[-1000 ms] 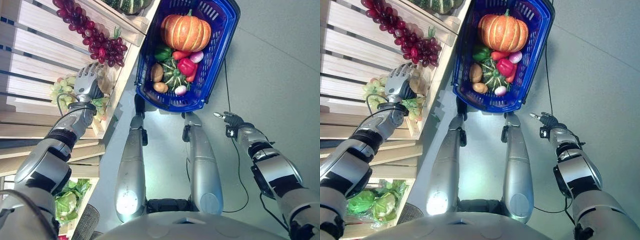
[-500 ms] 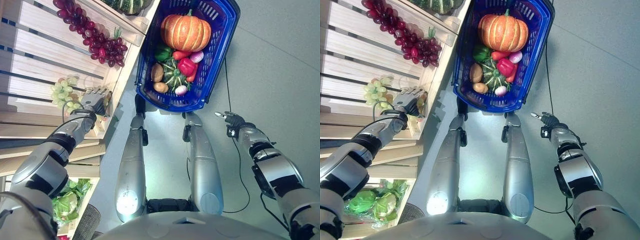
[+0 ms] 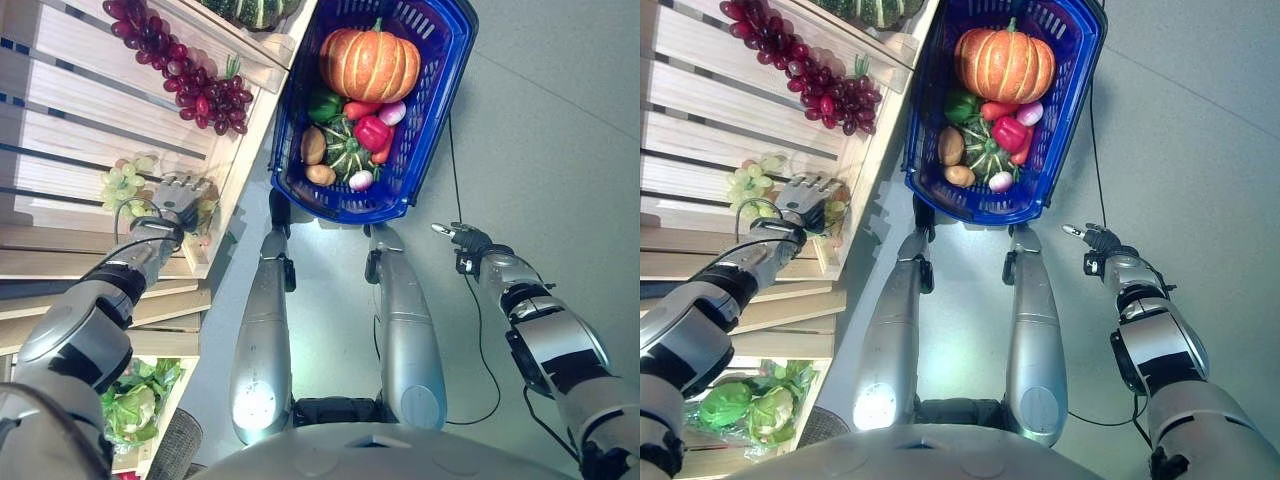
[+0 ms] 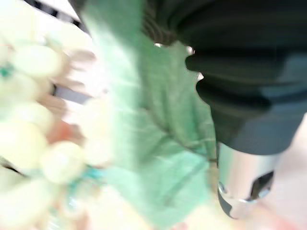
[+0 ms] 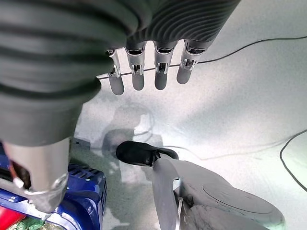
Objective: Pick up fruits and vegetables into the basket
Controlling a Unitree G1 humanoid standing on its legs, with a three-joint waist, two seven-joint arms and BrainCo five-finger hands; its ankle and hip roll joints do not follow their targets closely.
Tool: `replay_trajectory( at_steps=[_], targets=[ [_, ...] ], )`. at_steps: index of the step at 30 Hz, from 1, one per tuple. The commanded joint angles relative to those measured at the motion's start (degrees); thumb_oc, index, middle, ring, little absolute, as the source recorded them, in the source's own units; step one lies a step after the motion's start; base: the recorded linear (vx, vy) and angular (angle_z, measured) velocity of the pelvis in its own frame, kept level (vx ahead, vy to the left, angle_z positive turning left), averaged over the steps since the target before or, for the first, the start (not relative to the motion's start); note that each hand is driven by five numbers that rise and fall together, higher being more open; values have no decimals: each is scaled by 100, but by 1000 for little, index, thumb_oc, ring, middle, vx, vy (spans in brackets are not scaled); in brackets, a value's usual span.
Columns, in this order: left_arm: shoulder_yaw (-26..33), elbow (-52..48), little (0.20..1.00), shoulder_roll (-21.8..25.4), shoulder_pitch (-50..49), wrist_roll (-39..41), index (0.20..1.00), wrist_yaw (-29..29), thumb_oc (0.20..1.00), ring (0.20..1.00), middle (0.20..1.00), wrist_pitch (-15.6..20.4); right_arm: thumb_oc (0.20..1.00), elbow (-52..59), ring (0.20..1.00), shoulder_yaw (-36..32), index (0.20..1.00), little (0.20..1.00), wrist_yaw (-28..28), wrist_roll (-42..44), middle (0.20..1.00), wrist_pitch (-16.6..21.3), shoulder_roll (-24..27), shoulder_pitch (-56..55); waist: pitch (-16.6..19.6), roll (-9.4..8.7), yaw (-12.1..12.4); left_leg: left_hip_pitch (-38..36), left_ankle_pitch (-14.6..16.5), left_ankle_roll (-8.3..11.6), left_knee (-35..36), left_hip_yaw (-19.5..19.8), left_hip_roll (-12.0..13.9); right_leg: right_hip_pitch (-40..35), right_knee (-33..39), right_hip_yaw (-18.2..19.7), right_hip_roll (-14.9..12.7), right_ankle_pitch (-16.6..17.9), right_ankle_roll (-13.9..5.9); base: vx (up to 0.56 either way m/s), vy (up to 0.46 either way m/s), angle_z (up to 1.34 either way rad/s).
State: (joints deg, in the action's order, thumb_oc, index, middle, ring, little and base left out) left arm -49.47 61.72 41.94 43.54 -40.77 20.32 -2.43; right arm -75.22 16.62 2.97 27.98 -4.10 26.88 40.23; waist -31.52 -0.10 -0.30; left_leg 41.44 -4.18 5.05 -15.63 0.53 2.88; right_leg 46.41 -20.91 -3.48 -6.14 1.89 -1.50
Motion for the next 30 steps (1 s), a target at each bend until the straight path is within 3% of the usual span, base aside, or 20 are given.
replay_trajectory(
  at_steps=[1, 10, 23, 30],
  targets=[
    [474, 533, 1000, -197, -217, -593, 1000, 282, 1000, 1000, 1000, -456, 1000, -38, 1000, 166, 1000, 1000, -18, -32, 1000, -113, 388, -343, 172, 235, -157, 243, 168, -289, -144, -115, -414, -350, 146, -289, 418, -304, -22, 0, 0, 0],
    [689, 1211, 1000, -469, -187, -1392, 1000, -67, 1000, 1000, 1000, -807, 1000, -13, 1000, 260, 1000, 1000, 6, -11, 1000, -182, 356, -270, 172, 95, -225, 240, 170, -284, -138, -136, -399, -319, 144, -269, 451, -288, 3, 0, 0, 0],
    [467, 1260, 1000, -601, -126, -1611, 1000, -597, 1000, 1000, 1000, -479, 1000, 58, 1000, 368, 1000, 1000, -101, 26, 1000, -215, 273, -176, 172, 96, -264, 306, 170, -274, -147, -165, -401, -269, 187, -246, 444, -278, -1, 0, 0, 0],
    [431, 1370, 1000, -626, -146, -1894, 1000, -1476, 1000, 1000, 1000, -498, 1000, 20, 1000, 356, 1000, 1000, -78, 25, 1000, -196, 278, -164, 172, 58, -275, 284, 171, -273, -126, -168, -392, -301, 214, -253, 441, -266, -9, 0, 0, 0]
  ],
)
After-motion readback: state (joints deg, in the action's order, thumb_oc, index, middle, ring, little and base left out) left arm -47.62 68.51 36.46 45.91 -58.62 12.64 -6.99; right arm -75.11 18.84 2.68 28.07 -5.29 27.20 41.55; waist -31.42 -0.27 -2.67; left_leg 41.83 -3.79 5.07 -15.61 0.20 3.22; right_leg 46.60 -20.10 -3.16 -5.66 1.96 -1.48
